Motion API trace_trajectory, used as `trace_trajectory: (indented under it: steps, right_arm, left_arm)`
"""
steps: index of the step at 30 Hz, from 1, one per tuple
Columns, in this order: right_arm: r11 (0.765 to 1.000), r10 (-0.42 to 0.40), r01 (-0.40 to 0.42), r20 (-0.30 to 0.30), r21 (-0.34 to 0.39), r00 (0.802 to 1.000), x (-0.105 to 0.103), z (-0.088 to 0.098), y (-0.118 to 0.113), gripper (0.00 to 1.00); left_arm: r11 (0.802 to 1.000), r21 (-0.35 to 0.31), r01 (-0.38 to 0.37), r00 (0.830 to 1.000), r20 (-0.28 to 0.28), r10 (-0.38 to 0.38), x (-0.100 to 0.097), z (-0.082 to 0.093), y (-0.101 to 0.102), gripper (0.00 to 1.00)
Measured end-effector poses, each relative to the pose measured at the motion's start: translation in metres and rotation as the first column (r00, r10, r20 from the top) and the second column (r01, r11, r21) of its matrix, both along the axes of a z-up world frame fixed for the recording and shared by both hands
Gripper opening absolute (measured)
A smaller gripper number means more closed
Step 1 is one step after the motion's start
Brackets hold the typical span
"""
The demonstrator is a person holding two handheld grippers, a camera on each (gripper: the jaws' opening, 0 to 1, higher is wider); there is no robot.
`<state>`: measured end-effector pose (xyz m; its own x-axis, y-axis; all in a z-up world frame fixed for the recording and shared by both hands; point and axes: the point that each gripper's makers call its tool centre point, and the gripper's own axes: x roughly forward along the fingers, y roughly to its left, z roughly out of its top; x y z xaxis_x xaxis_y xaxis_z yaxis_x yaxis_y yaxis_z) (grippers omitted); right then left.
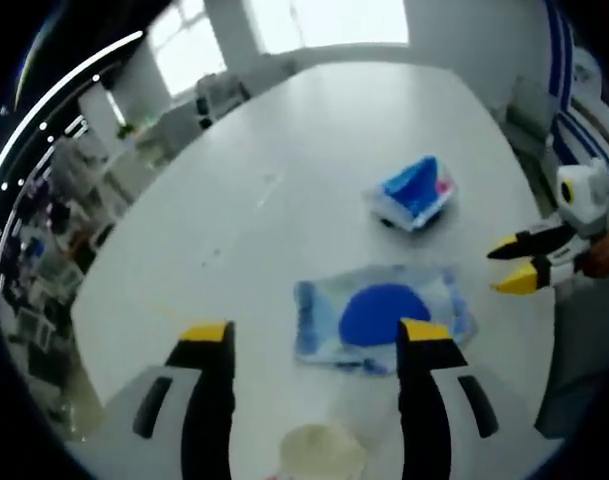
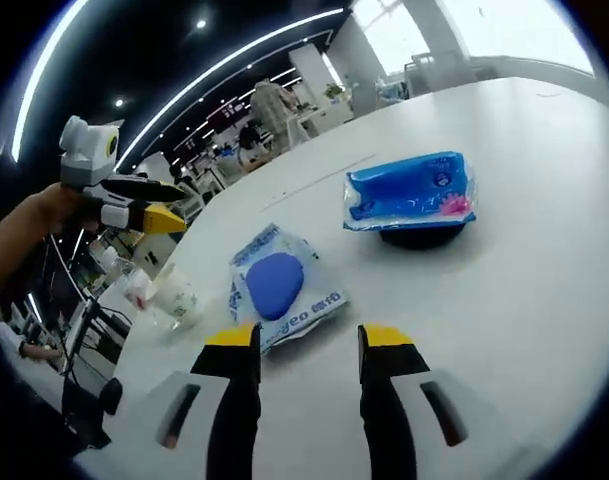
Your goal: Arrange the tabletop items into an orderly group along one side of the table until the central work area is clear of visible clutter.
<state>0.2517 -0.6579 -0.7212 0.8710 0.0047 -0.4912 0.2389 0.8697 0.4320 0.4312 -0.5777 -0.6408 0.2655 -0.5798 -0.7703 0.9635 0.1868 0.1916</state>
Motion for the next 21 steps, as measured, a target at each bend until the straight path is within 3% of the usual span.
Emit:
trace_trajectory:
  steps: [10, 17, 21]
  right_arm:
    - [1.0, 0.021, -0.021, 0.019, 0.023, 1.0, 0.005, -0.003, 0.012, 0.38]
    - [0.998, 0.043, -0.045, 0.04, 0.05, 0.998, 0.014, -0.008, 0.022, 0.37]
    - [0.994, 0.048, -0.05, 0.021, 0.098, 0.999, 0.017, -0.013, 0.03, 0.32]
  left_arm:
    - [0.996, 0.085, 0.025, 0.999, -0.037, -0.022, 0.027, -0.035, 0.003, 0.54]
    - [0.987, 0.151, 0.063, 0.996, -0.07, -0.053, 0.033, -0.058, 0.005, 0.41]
    - [0.979, 0.196, 0.052, 0.994, -0.106, -0.031, 0.037, -0.07, 0.008, 0.4]
